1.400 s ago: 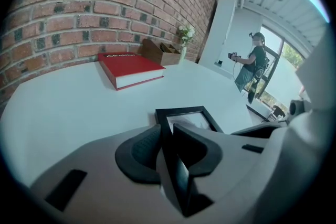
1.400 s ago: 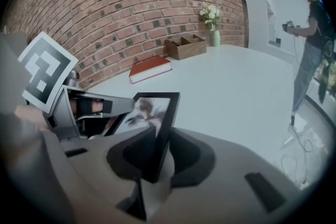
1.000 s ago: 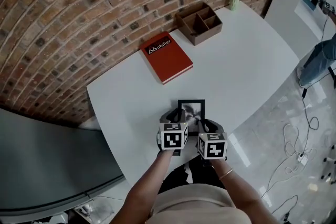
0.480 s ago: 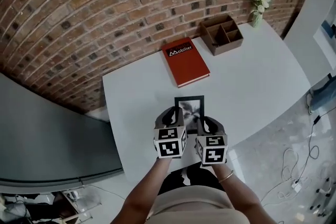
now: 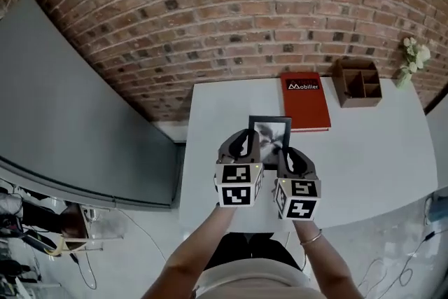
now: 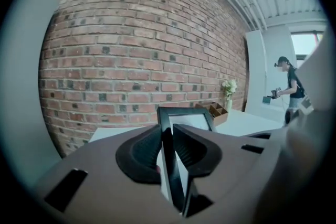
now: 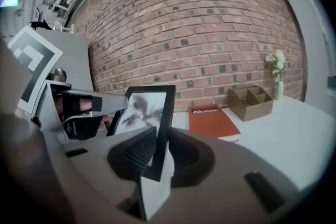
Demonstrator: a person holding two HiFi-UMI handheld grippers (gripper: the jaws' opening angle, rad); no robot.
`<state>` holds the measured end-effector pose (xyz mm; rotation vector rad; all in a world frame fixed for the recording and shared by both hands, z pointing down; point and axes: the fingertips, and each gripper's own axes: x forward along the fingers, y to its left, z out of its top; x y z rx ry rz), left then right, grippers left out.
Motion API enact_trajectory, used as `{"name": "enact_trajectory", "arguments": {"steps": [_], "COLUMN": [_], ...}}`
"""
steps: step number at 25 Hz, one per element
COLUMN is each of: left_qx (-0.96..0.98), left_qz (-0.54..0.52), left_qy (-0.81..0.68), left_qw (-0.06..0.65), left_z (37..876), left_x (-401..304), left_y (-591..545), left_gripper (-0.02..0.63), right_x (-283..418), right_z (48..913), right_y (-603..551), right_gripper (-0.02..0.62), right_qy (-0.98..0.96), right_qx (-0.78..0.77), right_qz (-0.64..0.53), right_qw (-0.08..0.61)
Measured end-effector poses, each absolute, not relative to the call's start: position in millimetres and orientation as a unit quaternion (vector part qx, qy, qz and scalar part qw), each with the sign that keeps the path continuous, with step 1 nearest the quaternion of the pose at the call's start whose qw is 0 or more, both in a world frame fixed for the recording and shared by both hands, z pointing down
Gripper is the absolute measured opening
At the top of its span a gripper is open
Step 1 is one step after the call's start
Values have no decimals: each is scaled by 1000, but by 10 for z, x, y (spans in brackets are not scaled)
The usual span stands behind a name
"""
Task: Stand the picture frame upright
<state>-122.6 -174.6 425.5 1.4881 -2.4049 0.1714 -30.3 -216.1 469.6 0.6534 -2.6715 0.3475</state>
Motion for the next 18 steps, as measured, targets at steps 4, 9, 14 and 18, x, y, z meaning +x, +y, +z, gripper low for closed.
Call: {"name": "enact_trajectory", "arguments": {"steps": [4,9,14,18], "left_qx": [493,468,462,466], "left_qz": [55,38,31,23], "left_qy": [-858,-876,-881,-881], "left_qw": [131,113,92,79], "left_z": [4031,3818,3635,3523], "left_x": [-1534,-1912,-2267,-2604], "left_y": [-1571,-1399,-1303,-1281], "left_gripper": [61,61,61,61], "right_x": [-665,-1074,-1436,-1772], "right_z": [4506,4260,4075,3951], "right_y": [-2063,-1967,-1887,-1864], "right_gripper": [78,78,78,78], "right_qy": [-960,-972,-977,-979], "right_qx": [198,169,158,158], "right_qz": [109,80,62,49], "right_qw": [167,142,127,118]}}
